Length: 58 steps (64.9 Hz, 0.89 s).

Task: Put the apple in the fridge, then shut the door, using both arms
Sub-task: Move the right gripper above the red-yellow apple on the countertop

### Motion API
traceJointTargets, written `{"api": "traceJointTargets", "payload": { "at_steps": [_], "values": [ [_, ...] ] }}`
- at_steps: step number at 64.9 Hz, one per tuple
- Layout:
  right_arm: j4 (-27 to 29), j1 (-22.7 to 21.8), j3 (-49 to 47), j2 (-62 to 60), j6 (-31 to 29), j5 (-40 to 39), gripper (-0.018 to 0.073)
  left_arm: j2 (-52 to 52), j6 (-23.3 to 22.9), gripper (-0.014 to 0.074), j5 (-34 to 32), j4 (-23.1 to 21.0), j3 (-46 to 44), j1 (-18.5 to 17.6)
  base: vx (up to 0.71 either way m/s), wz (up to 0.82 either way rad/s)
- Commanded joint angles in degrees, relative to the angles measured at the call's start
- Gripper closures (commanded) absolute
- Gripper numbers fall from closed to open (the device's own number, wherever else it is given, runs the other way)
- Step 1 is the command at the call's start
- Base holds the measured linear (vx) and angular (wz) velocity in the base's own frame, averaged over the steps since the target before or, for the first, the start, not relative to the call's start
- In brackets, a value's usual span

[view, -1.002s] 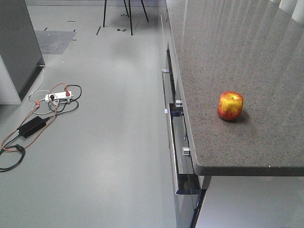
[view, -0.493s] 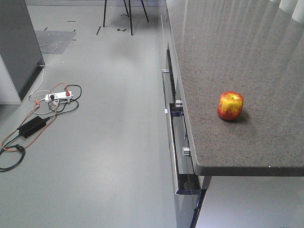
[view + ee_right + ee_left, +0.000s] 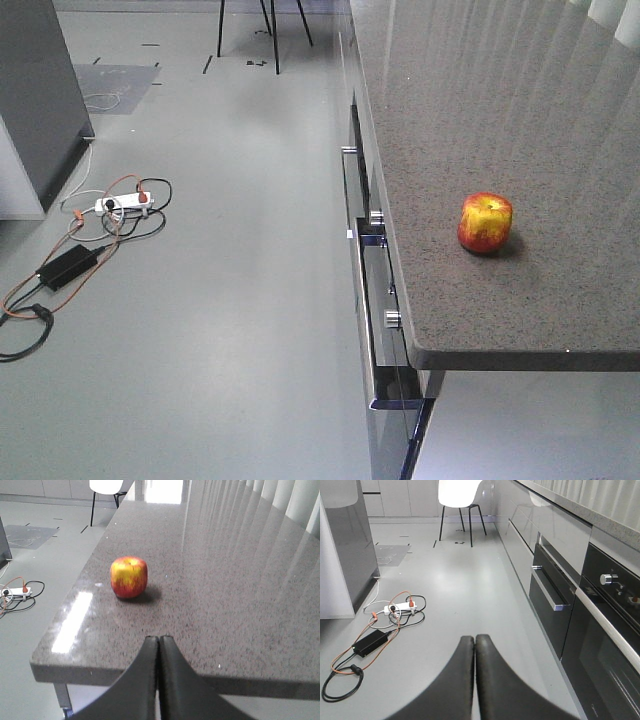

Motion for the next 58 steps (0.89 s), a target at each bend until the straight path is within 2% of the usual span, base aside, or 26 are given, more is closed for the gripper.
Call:
{"api": "traceJointTargets", "payload": {
  "at_steps": [1, 24, 58],
  "values": [
    [-0.4, 0.0, -6.0, 5.7, -0.3, -3.9, 0.0568, -0.8, -0.5, 0.0602, -4.1, -0.3, 1.2, -0.2, 0.0, 0.0],
    [-0.1, 0.0, -15.2, 21.1, -0.3, -5.5, 0.0568, -0.8, -0.5, 0.0602, -4.1, -0.3, 1.2, -0.2, 0.0, 0.0],
    [1.3, 0.0, -15.1, 23.3, -0.3, -6.1, 0.0568, -0.8, -0.5, 0.0602, -4.1, -0.3, 1.2, -0.2, 0.0, 0.0]
  ]
}}
